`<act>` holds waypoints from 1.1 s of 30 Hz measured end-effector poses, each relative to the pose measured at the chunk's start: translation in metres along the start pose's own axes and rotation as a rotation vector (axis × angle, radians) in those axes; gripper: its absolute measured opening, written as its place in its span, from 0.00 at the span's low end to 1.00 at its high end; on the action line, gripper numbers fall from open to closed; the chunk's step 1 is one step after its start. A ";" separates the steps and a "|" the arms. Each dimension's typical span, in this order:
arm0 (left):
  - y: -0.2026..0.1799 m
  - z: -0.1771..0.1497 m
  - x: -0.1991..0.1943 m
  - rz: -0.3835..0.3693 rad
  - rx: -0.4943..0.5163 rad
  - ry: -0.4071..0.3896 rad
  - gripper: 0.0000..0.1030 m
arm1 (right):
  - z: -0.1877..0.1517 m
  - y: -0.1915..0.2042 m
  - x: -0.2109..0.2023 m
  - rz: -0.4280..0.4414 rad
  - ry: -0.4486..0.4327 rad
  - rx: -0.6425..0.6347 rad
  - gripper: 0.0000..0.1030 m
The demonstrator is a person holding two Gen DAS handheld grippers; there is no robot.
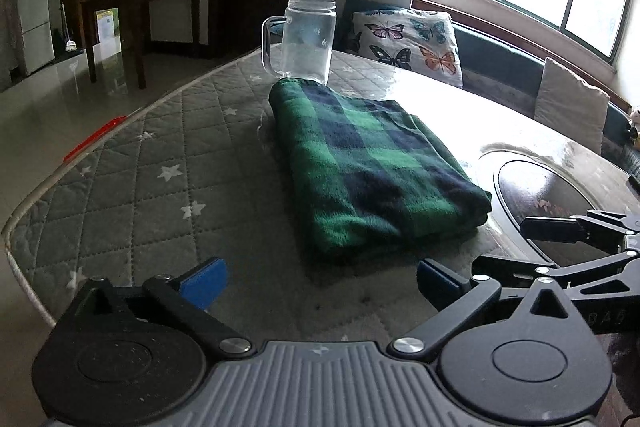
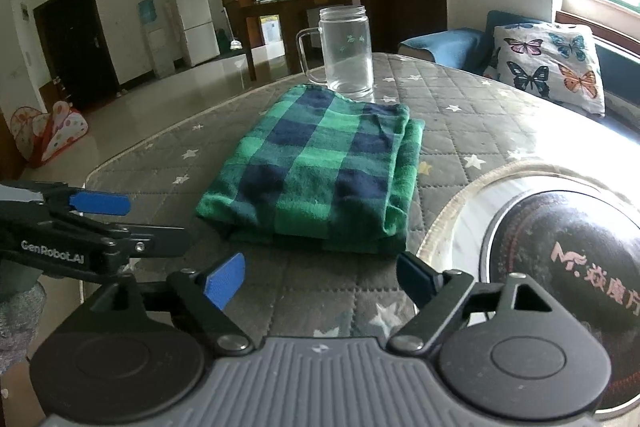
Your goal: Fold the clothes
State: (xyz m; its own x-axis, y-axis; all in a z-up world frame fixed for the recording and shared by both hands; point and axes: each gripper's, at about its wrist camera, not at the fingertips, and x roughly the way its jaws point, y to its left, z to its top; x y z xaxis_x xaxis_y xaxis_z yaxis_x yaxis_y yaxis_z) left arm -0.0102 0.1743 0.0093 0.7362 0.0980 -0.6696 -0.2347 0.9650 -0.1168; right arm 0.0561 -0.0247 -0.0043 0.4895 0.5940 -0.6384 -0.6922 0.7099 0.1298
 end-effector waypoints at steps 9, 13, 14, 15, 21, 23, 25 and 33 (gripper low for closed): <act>-0.002 -0.011 -0.014 0.014 0.001 -0.018 1.00 | -0.010 0.008 -0.012 -0.037 -0.014 -0.006 1.00; -0.003 -0.015 -0.019 0.023 -0.001 -0.020 1.00 | -0.013 0.014 -0.015 -0.062 -0.011 -0.021 1.00; -0.004 -0.016 -0.020 0.025 -0.001 -0.021 1.00 | -0.014 0.014 -0.015 -0.063 -0.012 -0.020 1.00; -0.004 -0.017 -0.021 0.028 -0.001 -0.021 1.00 | -0.015 0.015 -0.016 -0.063 -0.012 -0.017 1.00; -0.005 -0.020 -0.026 0.041 0.001 -0.023 1.00 | -0.020 0.016 -0.020 -0.065 -0.021 0.001 1.00; -0.006 -0.022 -0.028 0.046 0.004 -0.024 1.00 | -0.022 0.017 -0.022 -0.062 -0.026 0.008 1.00; -0.007 -0.023 -0.029 0.054 0.007 -0.025 1.00 | -0.023 0.017 -0.024 -0.059 -0.029 0.015 1.00; -0.008 -0.030 -0.035 0.078 0.009 -0.024 1.00 | -0.029 0.018 -0.030 -0.071 -0.029 0.034 1.00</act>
State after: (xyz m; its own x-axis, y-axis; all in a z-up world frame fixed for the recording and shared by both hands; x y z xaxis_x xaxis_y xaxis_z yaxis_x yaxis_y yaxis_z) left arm -0.0530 0.1557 0.0112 0.7311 0.1789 -0.6583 -0.2864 0.9564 -0.0582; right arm 0.0135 -0.0411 -0.0049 0.5525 0.5521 -0.6244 -0.6371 0.7628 0.1108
